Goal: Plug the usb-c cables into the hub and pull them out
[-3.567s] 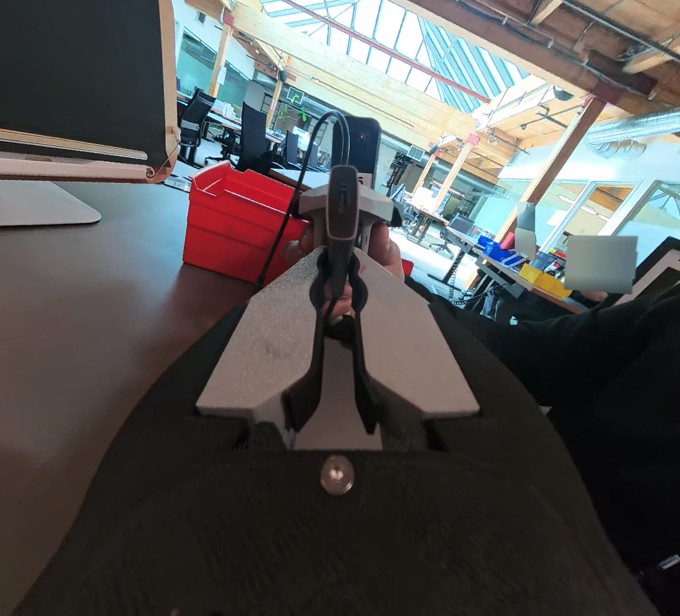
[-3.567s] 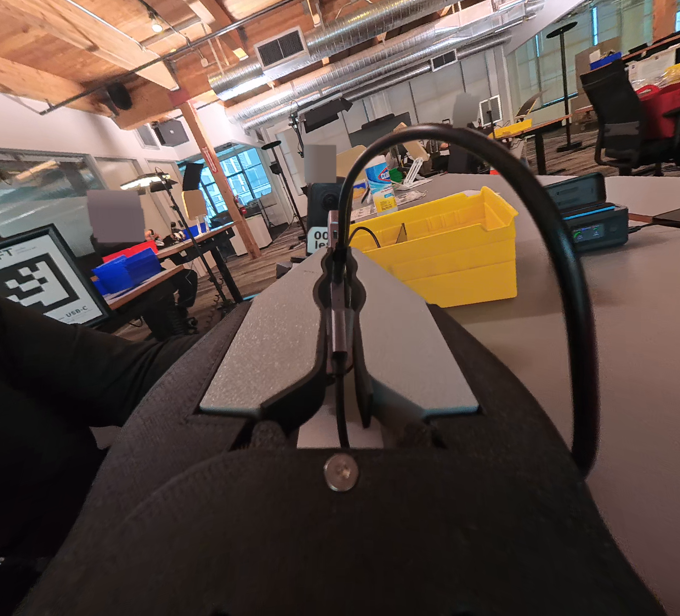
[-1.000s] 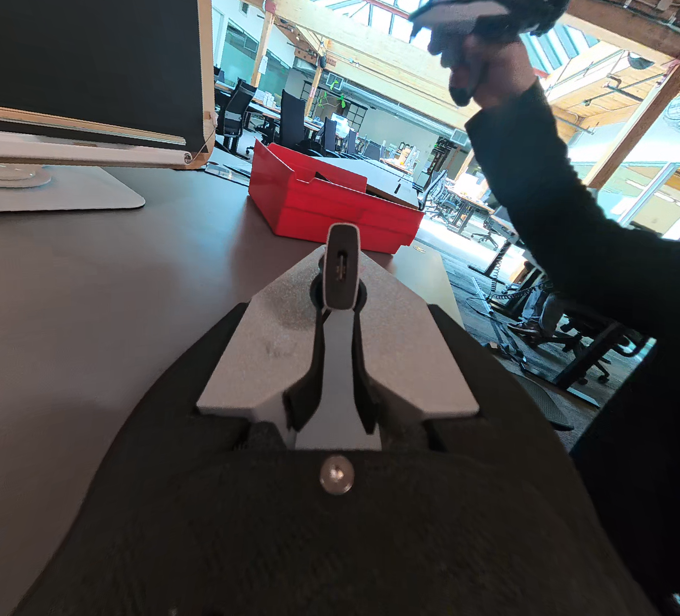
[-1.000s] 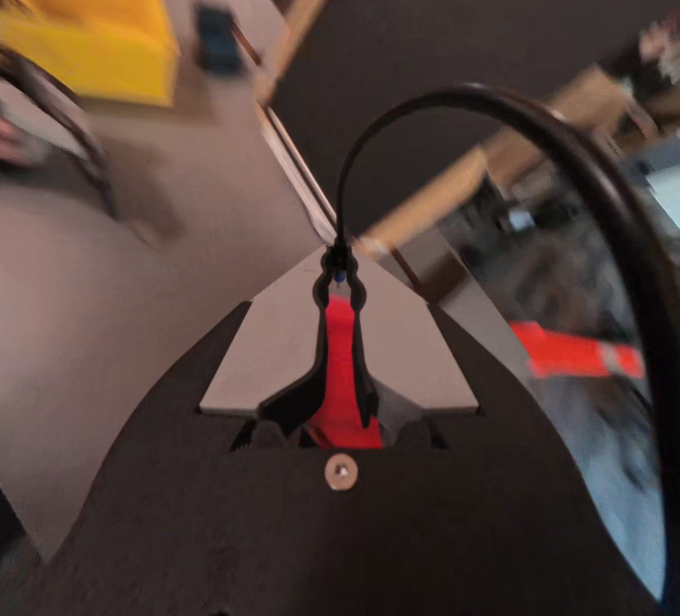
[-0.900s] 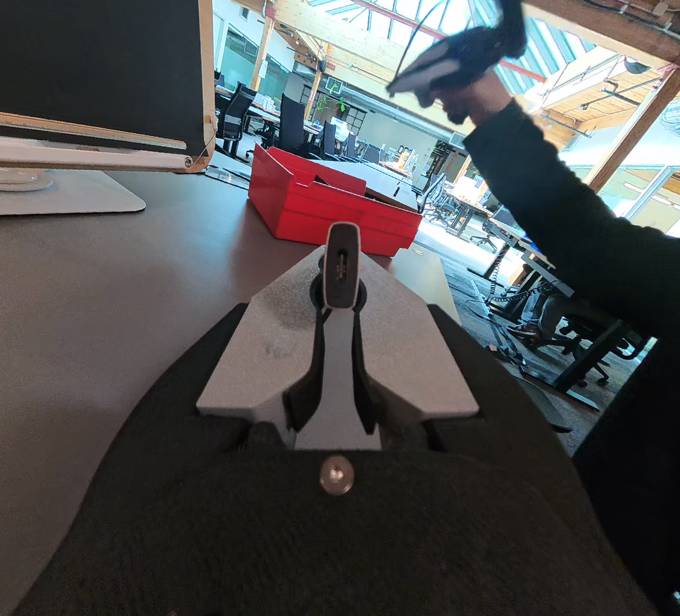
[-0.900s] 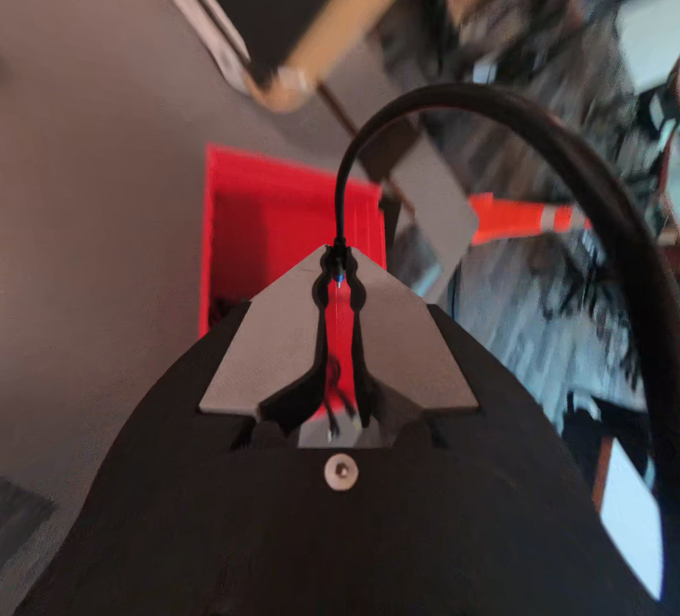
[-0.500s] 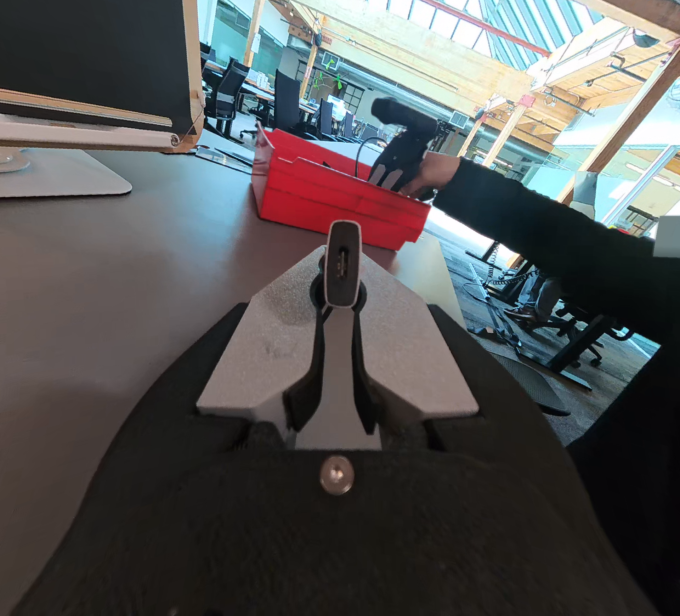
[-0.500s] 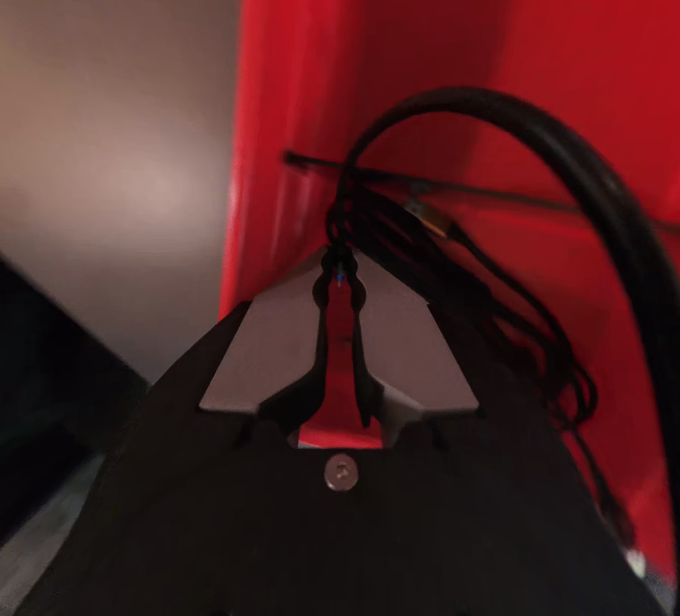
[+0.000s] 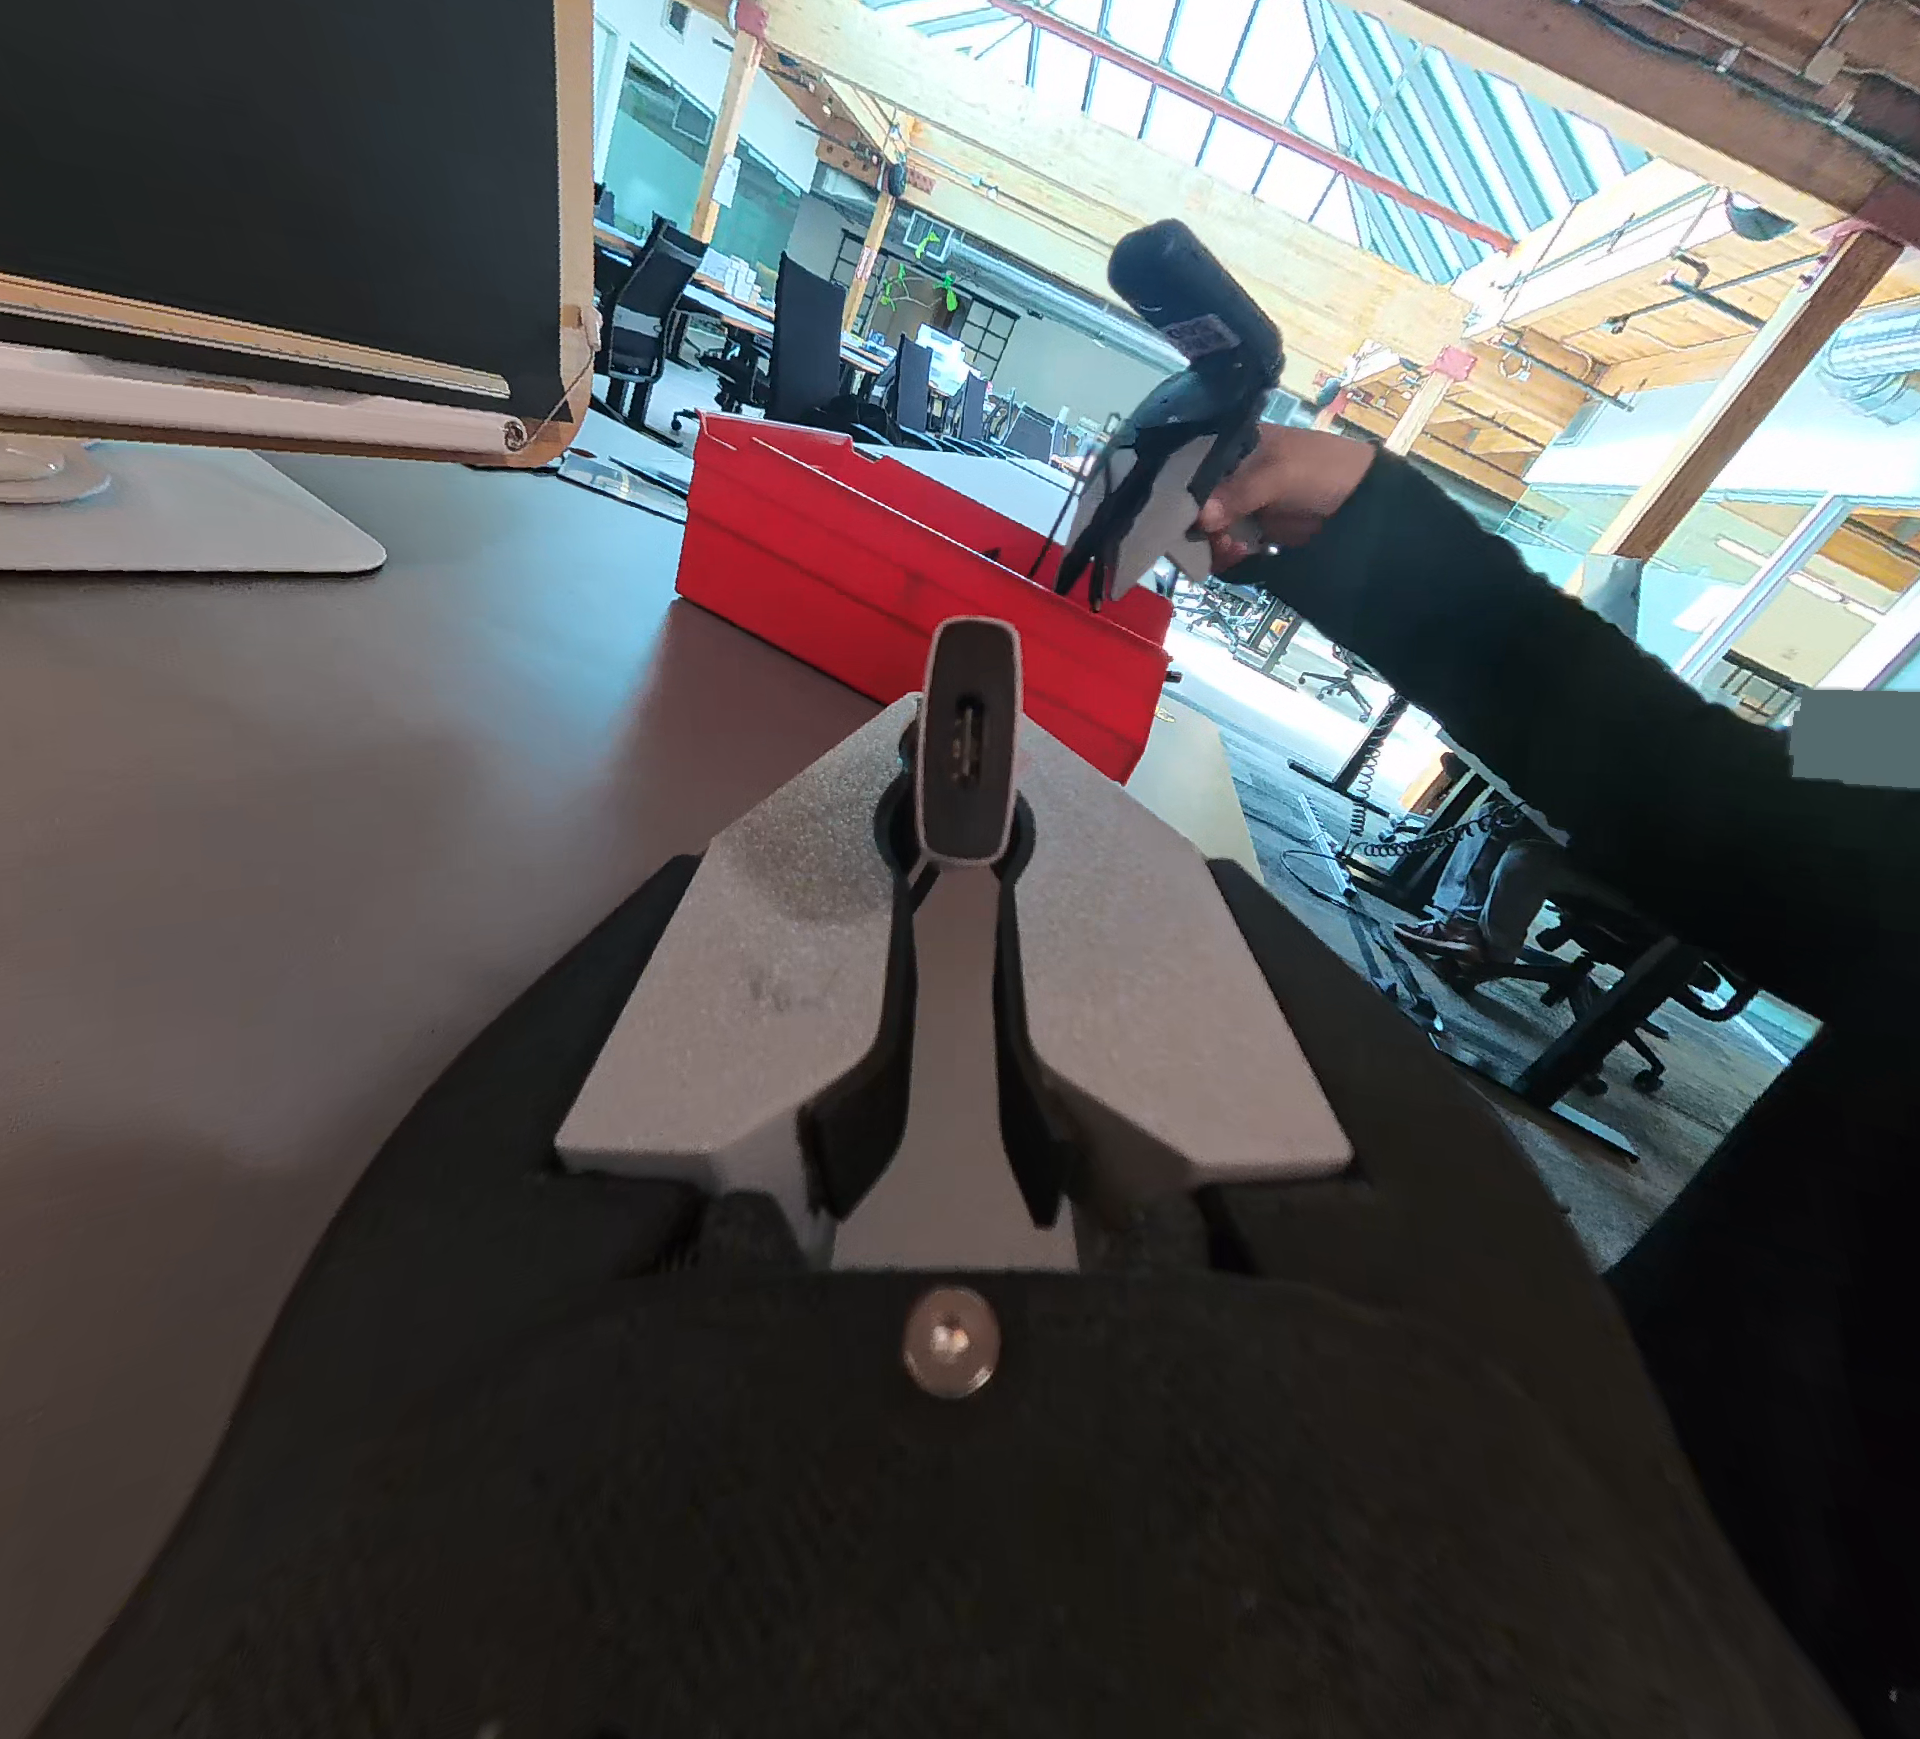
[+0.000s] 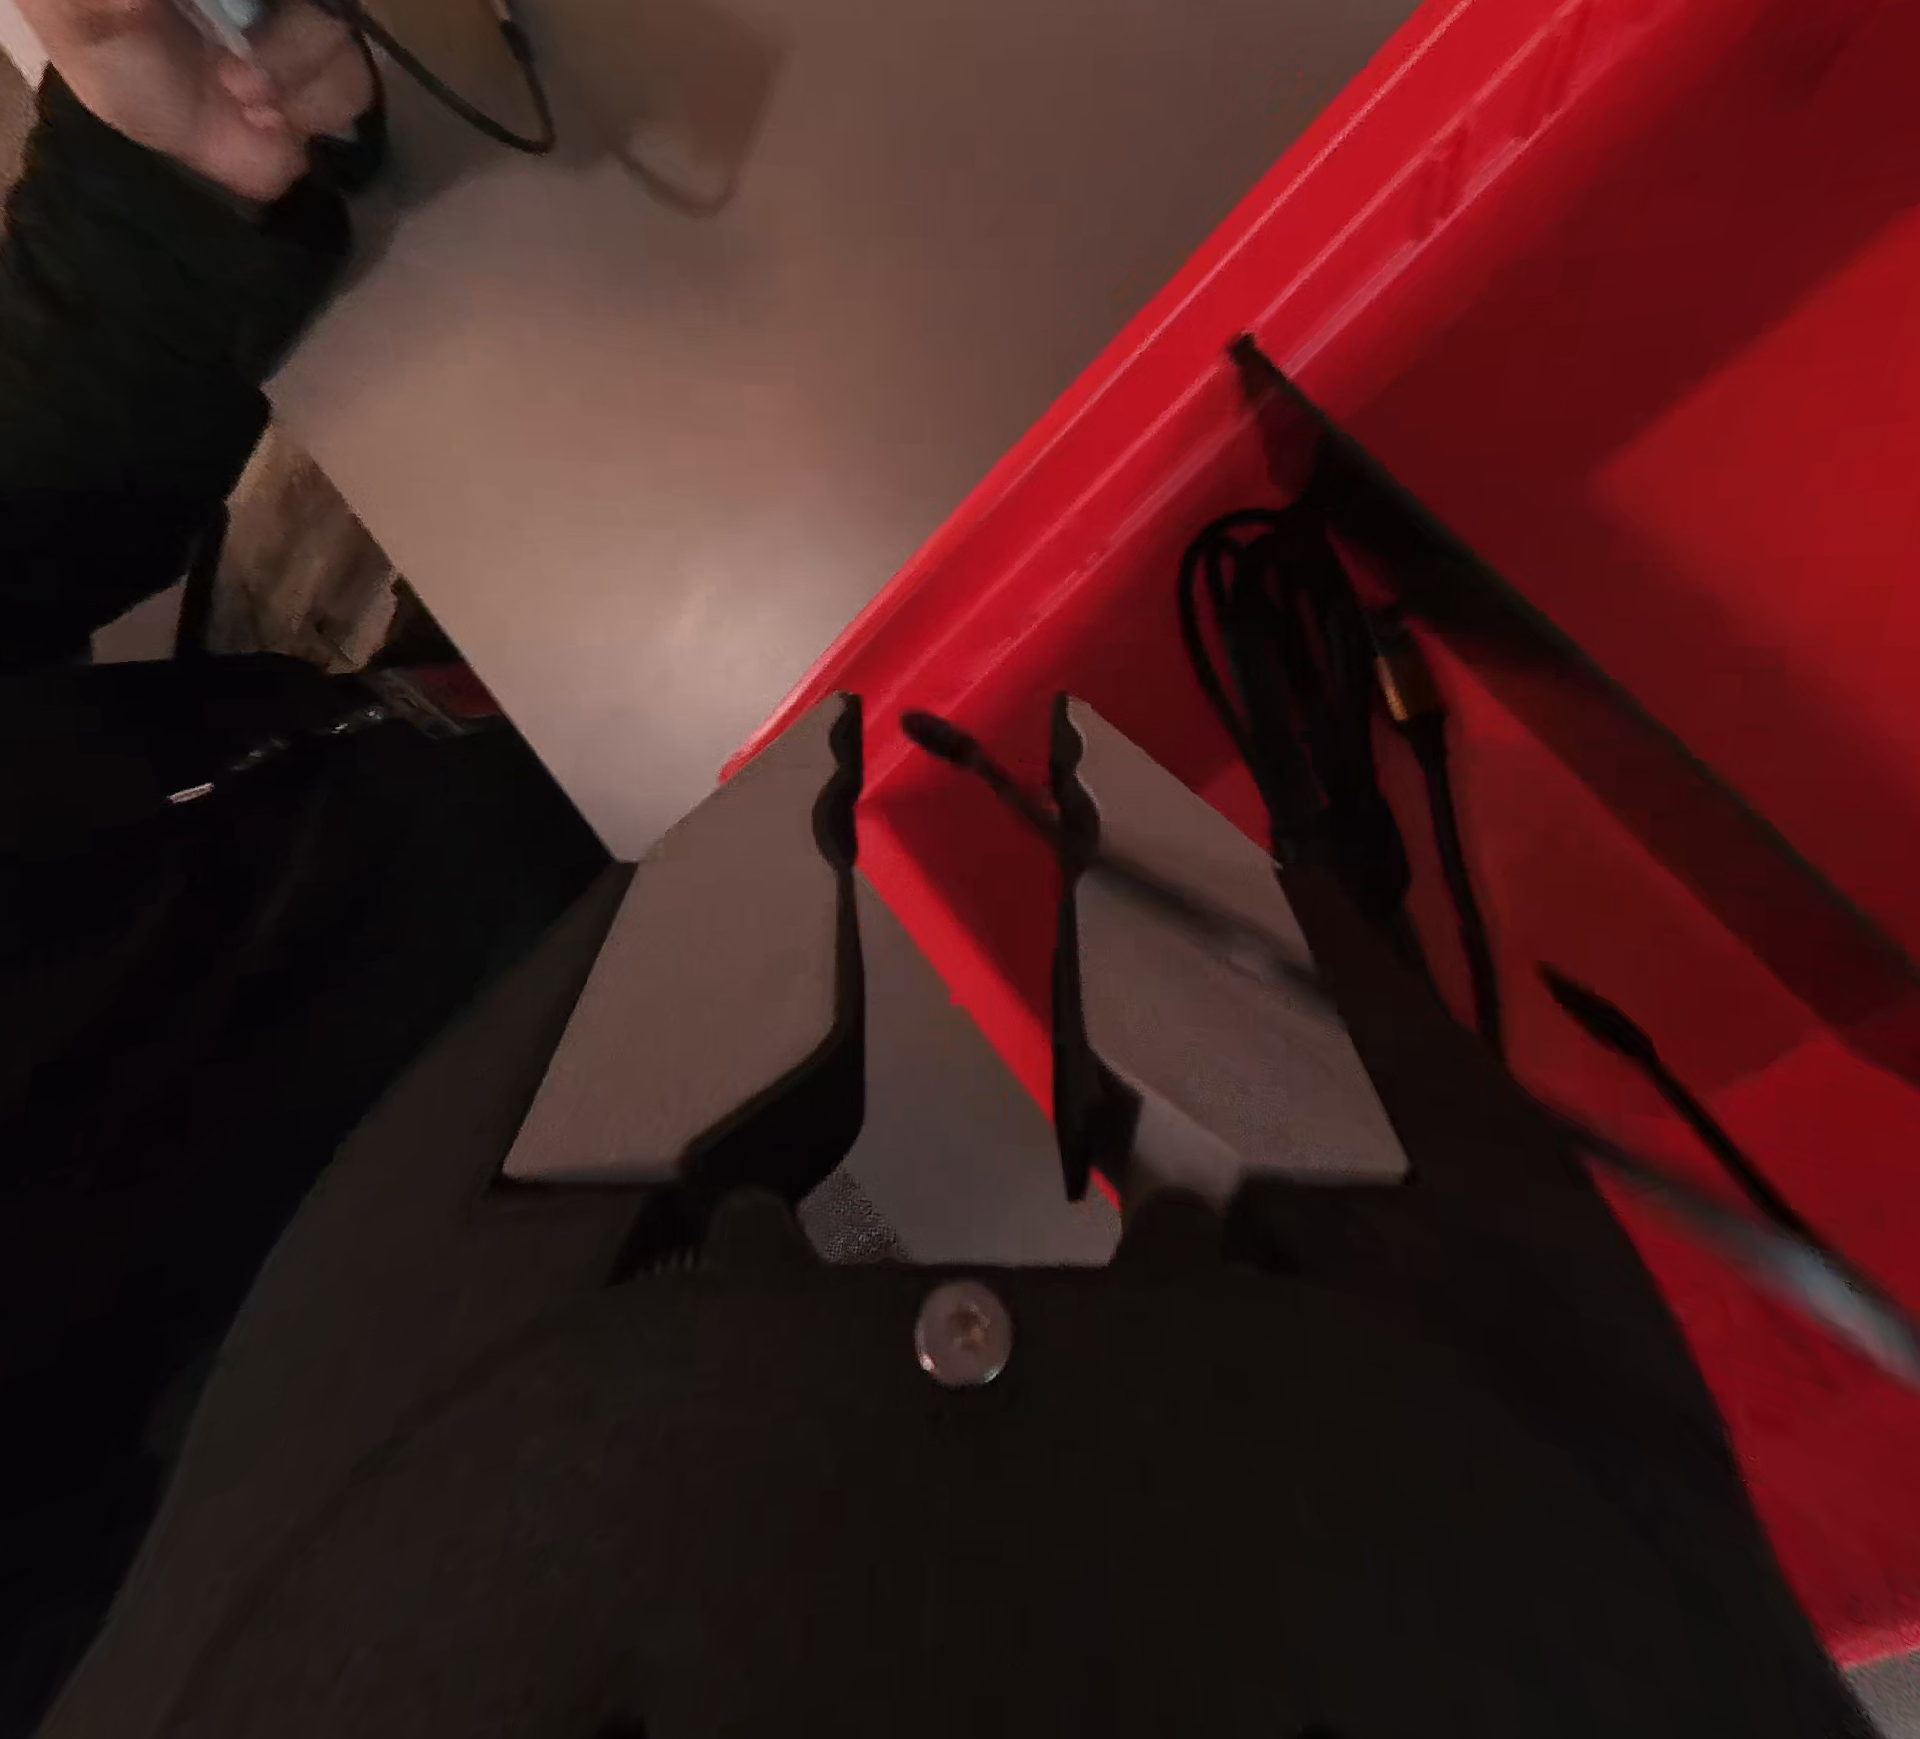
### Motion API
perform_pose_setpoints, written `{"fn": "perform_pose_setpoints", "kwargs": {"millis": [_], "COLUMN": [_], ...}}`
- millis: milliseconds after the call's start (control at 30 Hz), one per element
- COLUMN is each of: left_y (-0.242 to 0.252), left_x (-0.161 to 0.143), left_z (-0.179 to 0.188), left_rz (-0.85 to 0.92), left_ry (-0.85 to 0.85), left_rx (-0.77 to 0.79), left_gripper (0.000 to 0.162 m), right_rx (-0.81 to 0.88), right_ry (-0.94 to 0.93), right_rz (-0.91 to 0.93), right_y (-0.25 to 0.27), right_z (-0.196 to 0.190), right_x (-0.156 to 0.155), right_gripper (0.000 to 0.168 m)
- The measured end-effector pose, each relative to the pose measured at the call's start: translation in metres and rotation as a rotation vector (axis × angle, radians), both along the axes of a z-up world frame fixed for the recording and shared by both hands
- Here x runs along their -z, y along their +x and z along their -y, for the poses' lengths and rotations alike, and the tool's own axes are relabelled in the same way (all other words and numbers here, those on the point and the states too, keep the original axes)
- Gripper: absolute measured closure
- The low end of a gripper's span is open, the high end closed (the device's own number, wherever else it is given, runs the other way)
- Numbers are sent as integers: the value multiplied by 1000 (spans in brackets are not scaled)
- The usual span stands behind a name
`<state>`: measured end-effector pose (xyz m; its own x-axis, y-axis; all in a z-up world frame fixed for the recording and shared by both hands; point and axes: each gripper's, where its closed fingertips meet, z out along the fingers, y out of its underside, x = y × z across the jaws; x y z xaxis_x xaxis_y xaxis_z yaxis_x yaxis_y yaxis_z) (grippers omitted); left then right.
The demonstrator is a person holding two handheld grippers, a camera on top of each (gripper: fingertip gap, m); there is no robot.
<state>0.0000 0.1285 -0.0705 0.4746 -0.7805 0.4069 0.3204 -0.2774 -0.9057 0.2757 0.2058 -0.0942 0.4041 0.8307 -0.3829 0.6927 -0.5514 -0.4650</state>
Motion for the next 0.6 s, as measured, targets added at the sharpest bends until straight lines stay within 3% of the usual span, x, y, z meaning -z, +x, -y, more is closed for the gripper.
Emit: {"fn": "perform_pose_setpoints", "kwargs": {"millis": [100, 167, 267, 367, 500, 600], "left_y": [1, 3, 4, 5, 18, 35], "left_x": [0, 1, 3, 3, 2, -7], "left_z": [0, 1, 1, 2, 12, 33], "left_rz": [-1, -12, -37, -47, -64, -46], "left_ry": [-2, -1, 6, 16, 44, 109], "left_rx": [6, 9, 2, 3, 81, 213], "left_gripper": [156, 156, 156, 156, 155, 155], "right_rx": [-31, 15, 114, 149, 99, -144], "right_ry": [-21, -7, 20, 124, 288, 329], "right_rz": [-4, 76, 338, 426, 187, -93], "right_y": [2, 17, 67, 87, 35, -48], "right_z": [18, 10, -6, -15, -4, 53], "right_x": [-9, -5, 11, 5, -37, -65], "right_gripper": [121, 118, 123, 128, 132, 133]}}
